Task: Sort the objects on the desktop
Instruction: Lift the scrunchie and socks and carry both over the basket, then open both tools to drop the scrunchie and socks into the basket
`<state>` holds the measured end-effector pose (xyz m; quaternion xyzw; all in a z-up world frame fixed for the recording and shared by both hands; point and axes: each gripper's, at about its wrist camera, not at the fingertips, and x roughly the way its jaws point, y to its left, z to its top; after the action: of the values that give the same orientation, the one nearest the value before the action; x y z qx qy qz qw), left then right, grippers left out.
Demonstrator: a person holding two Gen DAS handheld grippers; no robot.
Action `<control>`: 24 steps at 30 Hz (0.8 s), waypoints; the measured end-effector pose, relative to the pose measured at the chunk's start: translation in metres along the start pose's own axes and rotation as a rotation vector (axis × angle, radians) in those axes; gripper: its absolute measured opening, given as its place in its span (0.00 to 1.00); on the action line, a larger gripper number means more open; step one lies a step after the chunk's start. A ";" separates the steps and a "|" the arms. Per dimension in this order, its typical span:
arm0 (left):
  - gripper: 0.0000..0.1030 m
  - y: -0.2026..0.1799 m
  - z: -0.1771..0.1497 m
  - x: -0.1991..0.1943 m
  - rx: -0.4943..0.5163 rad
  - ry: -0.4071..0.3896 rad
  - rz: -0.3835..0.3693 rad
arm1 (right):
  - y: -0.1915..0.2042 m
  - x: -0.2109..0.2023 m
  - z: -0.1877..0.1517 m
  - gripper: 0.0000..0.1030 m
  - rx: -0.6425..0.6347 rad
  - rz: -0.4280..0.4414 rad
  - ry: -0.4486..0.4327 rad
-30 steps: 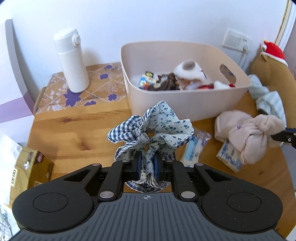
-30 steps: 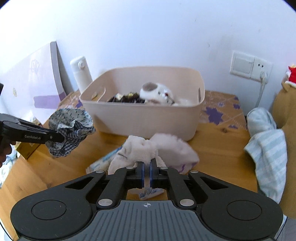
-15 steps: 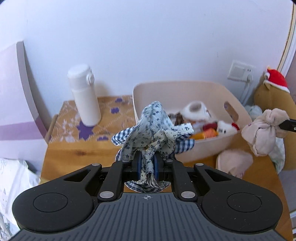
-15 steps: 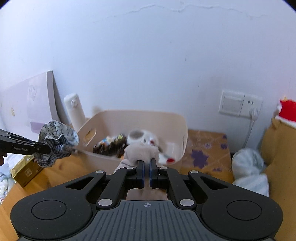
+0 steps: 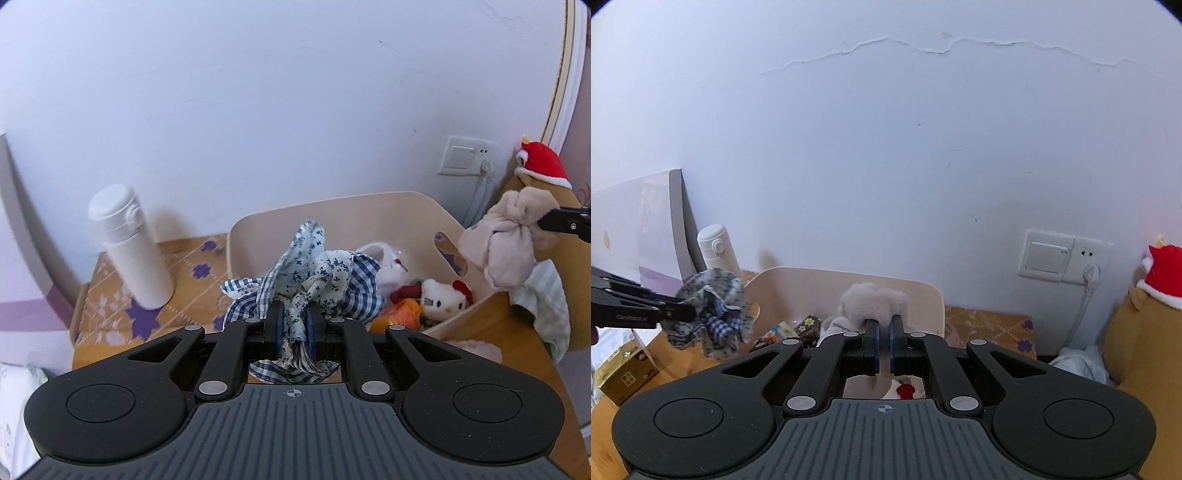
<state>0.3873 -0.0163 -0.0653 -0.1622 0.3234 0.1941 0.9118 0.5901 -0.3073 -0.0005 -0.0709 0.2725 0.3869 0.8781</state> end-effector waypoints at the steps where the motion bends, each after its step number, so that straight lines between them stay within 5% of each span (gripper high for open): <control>1: 0.11 -0.002 0.004 0.004 0.001 -0.003 -0.002 | 0.000 0.003 0.001 0.04 -0.003 0.002 0.003; 18: 0.14 -0.027 0.025 0.055 0.034 0.063 0.023 | 0.000 0.086 0.016 0.05 -0.051 -0.005 0.093; 23: 0.61 -0.024 0.024 0.056 0.004 0.050 0.059 | 0.002 0.097 0.009 0.08 -0.052 0.000 0.134; 24: 0.64 -0.024 0.024 0.054 0.001 0.041 0.064 | 0.002 0.098 0.009 0.09 -0.049 0.006 0.140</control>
<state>0.4493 -0.0137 -0.0789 -0.1554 0.3469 0.2195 0.8985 0.6461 -0.2400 -0.0453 -0.1184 0.3239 0.3900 0.8538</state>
